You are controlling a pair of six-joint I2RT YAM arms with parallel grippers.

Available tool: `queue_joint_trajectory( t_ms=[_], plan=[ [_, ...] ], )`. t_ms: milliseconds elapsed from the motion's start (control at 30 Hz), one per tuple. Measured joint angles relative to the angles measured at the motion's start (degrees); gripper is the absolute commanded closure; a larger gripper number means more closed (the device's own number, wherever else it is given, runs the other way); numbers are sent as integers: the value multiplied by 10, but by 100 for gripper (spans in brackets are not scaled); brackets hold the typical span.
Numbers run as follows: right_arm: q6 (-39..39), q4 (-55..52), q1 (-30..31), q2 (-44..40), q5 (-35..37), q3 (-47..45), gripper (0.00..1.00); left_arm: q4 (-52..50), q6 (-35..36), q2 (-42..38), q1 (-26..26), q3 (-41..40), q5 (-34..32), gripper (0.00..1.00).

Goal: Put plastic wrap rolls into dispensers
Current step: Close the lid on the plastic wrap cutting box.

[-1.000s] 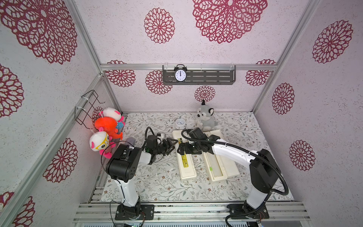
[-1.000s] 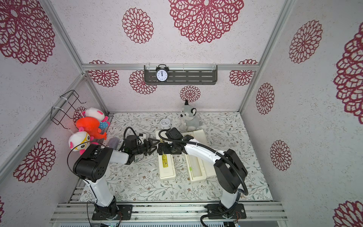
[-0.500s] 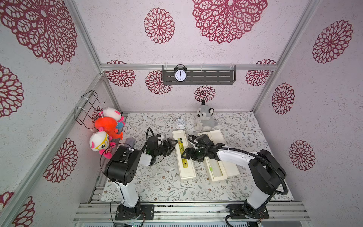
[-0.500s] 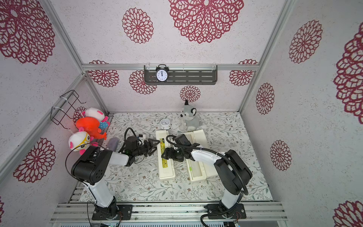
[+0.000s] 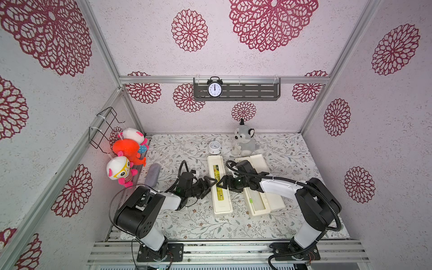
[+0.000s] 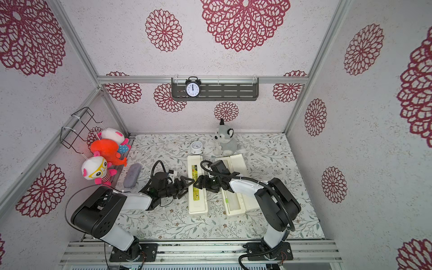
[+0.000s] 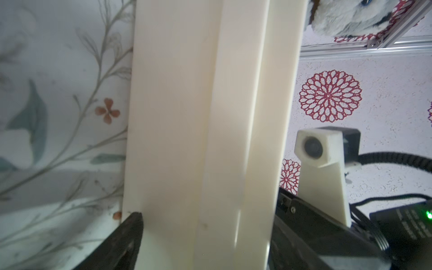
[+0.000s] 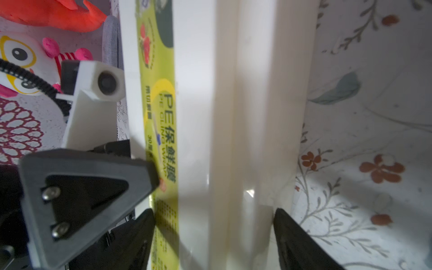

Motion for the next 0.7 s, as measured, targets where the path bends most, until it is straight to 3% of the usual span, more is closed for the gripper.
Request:
queue_joint_trajectory(
  t_ms=[133, 367, 567, 700],
  plan=[
    [6, -1, -3, -3, -2, -3, 26, 24, -9, -2, -9, -16, -12, 30],
    [17, 9, -9, -5, 15, -10, 25, 112, -18, 44, -12, -31, 5, 37],
    [15, -3, -11, -12, 32, -12, 16, 174, -34, 64, -14, -46, 32, 32],
    [6, -17, -9, -14, 37, -4, 14, 94, -18, 28, -16, -35, 56, 24]
  ],
)
